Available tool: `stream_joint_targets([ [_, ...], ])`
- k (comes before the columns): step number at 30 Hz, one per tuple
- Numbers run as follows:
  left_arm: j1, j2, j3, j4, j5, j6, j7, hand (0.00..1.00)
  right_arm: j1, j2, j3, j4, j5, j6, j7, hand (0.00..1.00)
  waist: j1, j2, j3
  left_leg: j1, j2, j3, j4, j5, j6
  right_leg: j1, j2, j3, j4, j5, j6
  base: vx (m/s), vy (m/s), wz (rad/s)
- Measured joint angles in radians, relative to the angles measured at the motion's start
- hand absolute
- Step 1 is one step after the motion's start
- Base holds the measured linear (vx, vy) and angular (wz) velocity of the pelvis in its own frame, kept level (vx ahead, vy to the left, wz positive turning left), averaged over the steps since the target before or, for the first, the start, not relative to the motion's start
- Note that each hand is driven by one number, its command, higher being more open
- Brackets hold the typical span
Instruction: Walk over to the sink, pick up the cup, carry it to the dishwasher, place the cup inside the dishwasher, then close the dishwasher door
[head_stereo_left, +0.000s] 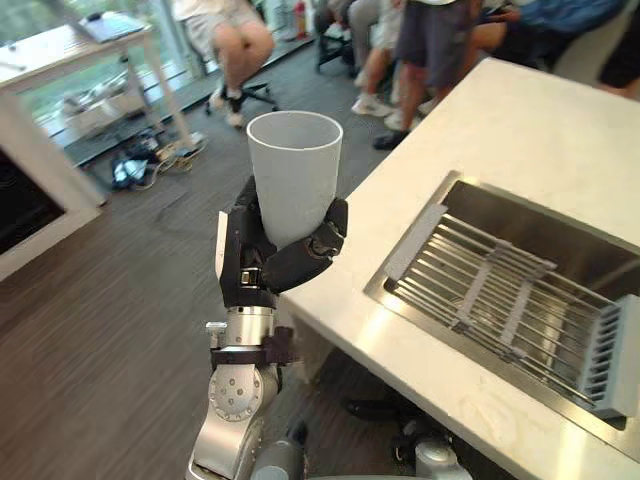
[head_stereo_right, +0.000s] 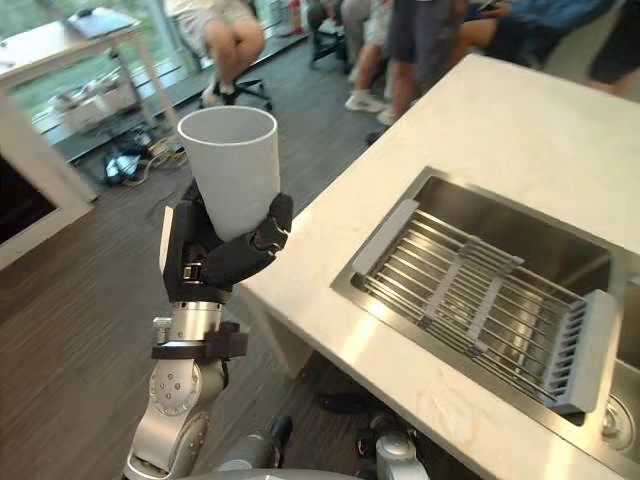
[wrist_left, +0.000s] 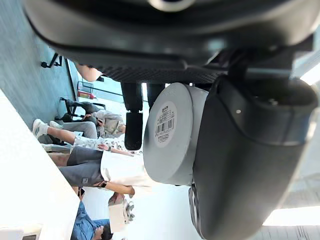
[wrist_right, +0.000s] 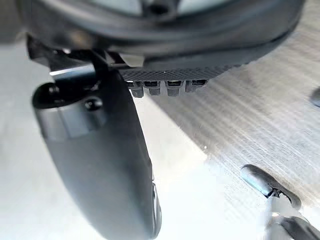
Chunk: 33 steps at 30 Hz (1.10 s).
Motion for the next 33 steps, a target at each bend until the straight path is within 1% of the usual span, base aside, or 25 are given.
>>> stream_joint_targets([
  [1,0.0,0.003,-0.012,0.0,0.0,0.0,0.0,0.0,-0.005,0.0,-0.001,0.0,0.0,0.0,-0.003,1.0,-0.005,0.001,0.001,-0.001,0.008,0.012,-0.028,0.034,0.0,-0.001,0.003,-0.024,-0.004,0.006,-0.01,-0.22,-0.183,1.0],
  [2,-0.003,0.006,-0.024,0.0,0.0,0.0,-0.002,0.0,-0.011,0.0,-0.007,-0.007,0.0,0.0,-0.008,1.0,-0.019,-0.005,0.002,0.009,0.02,0.066,-0.107,0.103,0.013,-0.003,-0.005,-0.062,-0.021,0.018,-0.03,-0.21,-0.123,1.06],
  [3,-0.013,0.004,-0.038,0.0,0.0,0.0,-0.01,0.0,-0.016,0.0,-0.019,-0.023,0.001,-0.001,-0.015,1.0,-0.034,-0.003,0.005,-0.01,0.042,0.242,-0.051,0.066,0.059,-0.01,-0.012,-0.115,-0.03,0.032,-0.041,-0.24,-0.128,1.23],
  [4,-0.032,0.006,-0.048,0.0,0.0,0.0,-0.016,0.0,-0.007,-0.006,-0.022,-0.043,0.009,-0.001,-0.03,1.0,-0.043,-0.006,0.007,-0.017,0.063,0.385,0.047,-0.004,0.094,-0.019,-0.027,-0.148,-0.025,0.038,-0.042,-0.18,-0.09,1.09],
  [5,-0.042,0.005,-0.049,0.0,-0.001,0.0,-0.023,0.0,0.001,-0.009,-0.022,-0.054,0.011,-0.001,-0.033,1.0,-0.05,-0.009,0.009,-0.015,0.073,0.437,0.088,-0.034,0.107,-0.02,-0.037,-0.167,-0.02,0.042,-0.041,-0.16,-0.056,0.97],
  [7,-0.095,0.003,-0.05,0.001,-0.003,0.0,-0.032,0.0,0.021,-0.012,-0.023,-0.072,0.013,0.0,-0.036,1.0,-0.078,-0.008,0.007,0.037,0.125,0.589,0.187,-0.119,0.123,-0.021,-0.072,-0.237,-0.02,0.051,-0.035,-0.16,0.027,0.96],
  [10,-0.16,-0.002,-0.079,0.031,-0.022,-0.005,-0.037,0.0,0.036,-0.01,-0.037,-0.07,0.017,0.0,-0.036,1.0,-0.092,0.003,-0.005,0.104,0.165,0.688,0.191,-0.172,0.117,-0.022,-0.103,-0.301,-0.021,0.058,-0.014,-0.14,0.141,0.82],
  [11,-0.182,-0.004,-0.097,0.056,-0.026,-0.018,-0.046,0.0,0.043,-0.006,-0.056,-0.066,0.017,-0.001,-0.033,1.0,-0.1,0.022,-0.018,0.144,0.166,0.711,0.111,-0.19,0.086,-0.024,-0.111,-0.324,-0.019,0.058,0.015,-0.1,0.282,0.65],
  [12,-0.193,0.002,-0.1,0.088,-0.029,-0.026,-0.058,0.0,0.036,0.006,-0.071,-0.03,0.017,0.0,-0.032,1.0,-0.102,0.017,-0.032,0.182,0.126,0.71,0.007,-0.162,0.062,-0.026,-0.13,-0.333,-0.021,0.066,0.026,-0.07,0.243,0.54],
  [13,-0.192,0.006,-0.106,0.107,-0.03,-0.026,-0.059,0.0,0.044,0.014,-0.074,-0.021,0.018,0.003,-0.032,1.0,-0.102,0.013,-0.042,0.204,0.104,0.706,-0.049,-0.138,0.068,-0.015,-0.135,-0.335,-0.041,0.077,0.031,0.0,0.268,0.45],
  [14,-0.193,0.01,-0.105,0.144,-0.037,-0.026,-0.06,0.0,0.06,0.025,-0.073,-0.01,0.018,0.002,-0.027,1.0,-0.107,0.01,-0.056,0.234,0.069,0.693,-0.116,-0.099,0.082,0.009,-0.151,-0.35,-0.087,0.103,0.05,0.06,0.188,0.48],
  [15,-0.193,0.01,-0.098,0.165,-0.039,-0.022,-0.06,0.0,0.057,0.032,-0.073,0.012,0.018,0.003,-0.021,1.0,-0.115,0.009,-0.058,0.237,0.051,0.675,-0.134,-0.088,0.092,0.034,-0.159,-0.368,-0.124,0.122,0.07,0.07,0.218,0.49],
  [18,-0.193,0.028,-0.05,0.188,-0.039,-0.007,-0.069,0.0,0.064,0.007,-0.086,0.04,0.018,0.002,0.006,1.0,-0.119,0.008,-0.058,0.237,0.031,0.655,-0.132,-0.087,0.094,0.08,-0.163,-0.394,-0.192,0.163,0.082,0.06,0.112,0.29],
  [20,-0.193,0.04,0.011,0.188,-0.039,-0.008,-0.078,0.0,0.073,-0.039,-0.149,0.041,0.09,0.0,0.1,1.0,-0.124,0.004,-0.055,0.243,0.026,0.655,-0.132,-0.087,0.094,0.099,-0.164,-0.402,-0.21,0.172,0.079,0.06,0.07,0.14],
  [21,-0.191,0.043,0.026,0.188,-0.039,-0.008,-0.076,0.0,0.079,-0.052,-0.159,0.044,0.103,-0.005,0.117,1.0,-0.126,0.002,-0.054,0.247,0.027,0.655,-0.132,-0.087,0.094,0.105,-0.163,-0.403,-0.213,0.172,0.079,0.05,0.006,0.05],
  [22,-0.178,0.049,0.056,0.182,-0.038,-0.009,-0.075,0.0,0.093,-0.078,-0.183,0.046,0.129,-0.03,0.135,1.0,-0.127,-0.002,-0.052,0.254,0.029,0.656,-0.132,-0.088,0.094,0.117,-0.162,-0.402,-0.219,0.173,0.079,0.04,-0.008,0.03],
  [24,-0.134,0.046,0.076,0.166,-0.03,-0.009,-0.075,0.0,0.083,-0.102,-0.222,0.083,0.128,-0.049,0.128,1.0,-0.129,0.0,-0.052,0.262,0.029,0.655,-0.141,-0.093,0.095,0.117,-0.163,-0.402,-0.208,0.17,0.076,0.02,-0.007,-0.01],
  [25,-0.123,0.046,0.076,0.165,-0.024,-0.008,-0.076,0.0,0.08,-0.112,-0.227,0.094,0.128,-0.049,0.123,1.0,-0.129,0.002,-0.051,0.266,0.029,0.655,-0.144,-0.096,0.096,0.115,-0.164,-0.402,-0.194,0.165,0.072,0.0,0.023,0.03],
  [27,-0.083,0.04,0.067,0.161,-0.015,-0.005,-0.098,0.0,0.083,-0.126,-0.228,0.092,0.125,-0.048,0.107,1.0,-0.136,0.002,-0.037,0.285,0.019,0.627,-0.152,-0.106,0.105,0.096,-0.197,-0.409,-0.076,0.122,0.066,-0.02,0.057,0.31],
  [28,-0.07,0.038,0.057,0.16,-0.015,0.0,-0.103,0.0,0.096,-0.127,-0.226,0.065,0.123,-0.048,0.1,1.0,-0.142,0.006,-0.029,0.293,0.012,0.6,-0.149,-0.112,0.112,0.067,-0.218,-0.396,0.033,0.102,0.038,-0.01,0.062,0.56],
  [29,-0.067,0.038,0.052,0.159,-0.015,0.002,-0.104,0.0,0.105,-0.126,-0.224,0.048,0.12,-0.047,0.099,1.0,-0.144,0.005,-0.029,0.294,0.007,0.584,-0.148,-0.114,0.116,0.047,-0.231,-0.373,0.092,0.097,0.03,0.01,0.083,0.78],
  [30,-0.06,0.041,0.048,0.142,-0.014,0.005,-0.103,0.0,0.116,-0.121,-0.214,0.016,0.112,-0.047,0.098,1.0,-0.148,0.0,-0.021,0.307,-0.005,0.546,-0.147,-0.111,0.134,-0.002,-0.253,-0.296,0.219,0.093,0.024,0.04,0.049,0.71],
  [31,-0.059,0.045,0.047,0.134,-0.014,0.004,-0.101,0.0,0.122,-0.112,-0.212,0.0,0.104,-0.047,0.098,1.0,-0.153,-0.001,-0.019,0.309,-0.009,0.528,-0.143,-0.113,0.145,-0.03,-0.251,-0.245,0.268,0.081,-0.002,0.09,0.008,0.99],
  [32,-0.061,0.046,0.047,0.127,-0.008,0.001,-0.098,0.0,0.134,-0.094,-0.195,-0.03,0.085,-0.047,0.1,1.0,-0.157,0.005,-0.016,0.305,-0.006,0.483,-0.133,-0.118,0.152,-0.053,-0.205,-0.152,0.285,0.01,0.006,0.09,-0.044,1.04],
  [33,-0.065,0.043,0.054,0.123,0.002,-0.003,-0.088,0.0,0.136,-0.083,-0.173,-0.054,0.075,-0.047,0.105,1.0,-0.157,0.002,-0.014,0.303,-0.003,0.441,-0.127,-0.12,0.151,-0.085,-0.147,-0.068,0.284,-0.031,0.009,0.07,-0.049,1.06],
])
